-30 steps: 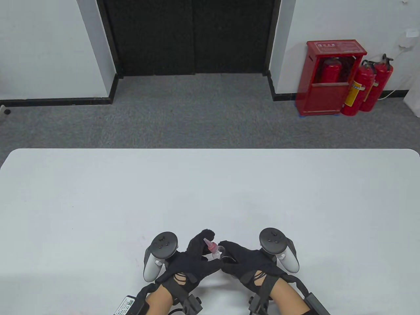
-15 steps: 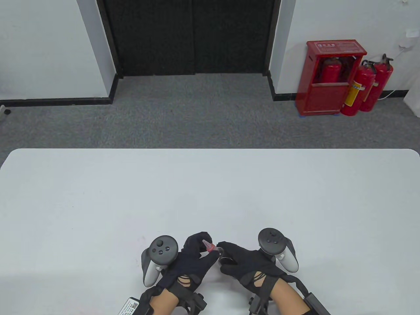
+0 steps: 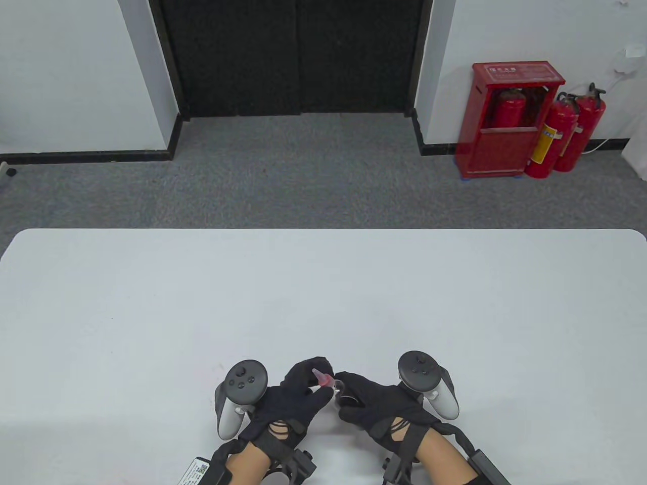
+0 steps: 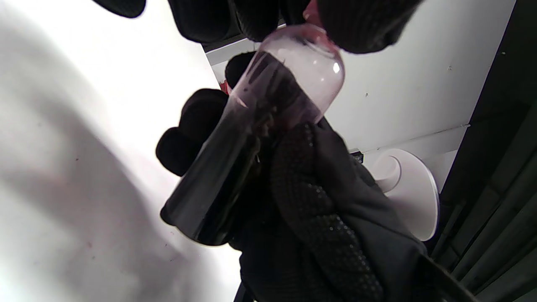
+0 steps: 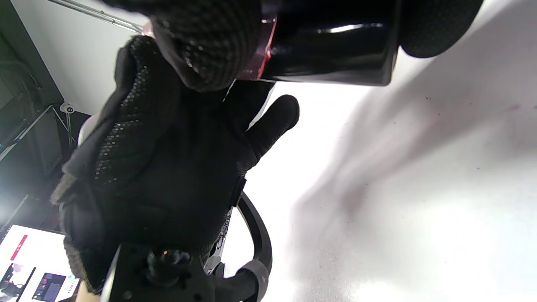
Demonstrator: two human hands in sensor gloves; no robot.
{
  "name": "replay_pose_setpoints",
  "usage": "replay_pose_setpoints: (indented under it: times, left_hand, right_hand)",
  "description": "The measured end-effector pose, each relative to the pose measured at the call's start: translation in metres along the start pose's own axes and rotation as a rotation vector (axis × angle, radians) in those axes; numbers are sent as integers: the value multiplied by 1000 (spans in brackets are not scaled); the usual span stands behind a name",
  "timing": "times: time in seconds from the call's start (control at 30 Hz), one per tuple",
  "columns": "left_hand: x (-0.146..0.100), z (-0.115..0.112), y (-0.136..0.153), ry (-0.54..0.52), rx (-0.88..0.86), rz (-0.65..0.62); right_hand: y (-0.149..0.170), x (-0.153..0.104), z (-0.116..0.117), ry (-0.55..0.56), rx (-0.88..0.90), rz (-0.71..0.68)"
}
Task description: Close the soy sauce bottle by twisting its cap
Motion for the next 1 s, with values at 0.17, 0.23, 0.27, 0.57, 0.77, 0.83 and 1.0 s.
replay_pose_setpoints:
  times: [0.17,0.23,0.27,0.57,0.77,0.83,1.0]
  left_hand:
    - [2,-2,2,26,-52,11]
    - [1,-2,2,30,-53,7]
    - [2,-2,2,33,-53,6]
    - [2,-4,2,57,-67,0]
    - [3,-5,3,92,-111,1]
    - [4,-5,3,114,-139,-3]
    - [2,-9,-2,130,-92,-42]
  right_hand:
    - [1,0,0,-1,8,6]
    - [1,0,0,-3,9,6]
    - [1,0,0,-4,8,6]
    - [1,0,0,-11,6,10]
    - [1,0,0,-17,5,8]
    - [0,0,0,-19,6,4]
    - [1,0,0,-8,17,3]
Point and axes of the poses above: the tracker on the back of each hand, its own y axis roughly to the little-finger side, its own x axis roughly from the wrist to the fingertips, z = x × y, the point moved 1 cm from there along x, roughly from the wrist to the fingertips, and after that the axes turned 4 degrees about z, right-handed, at the moved point
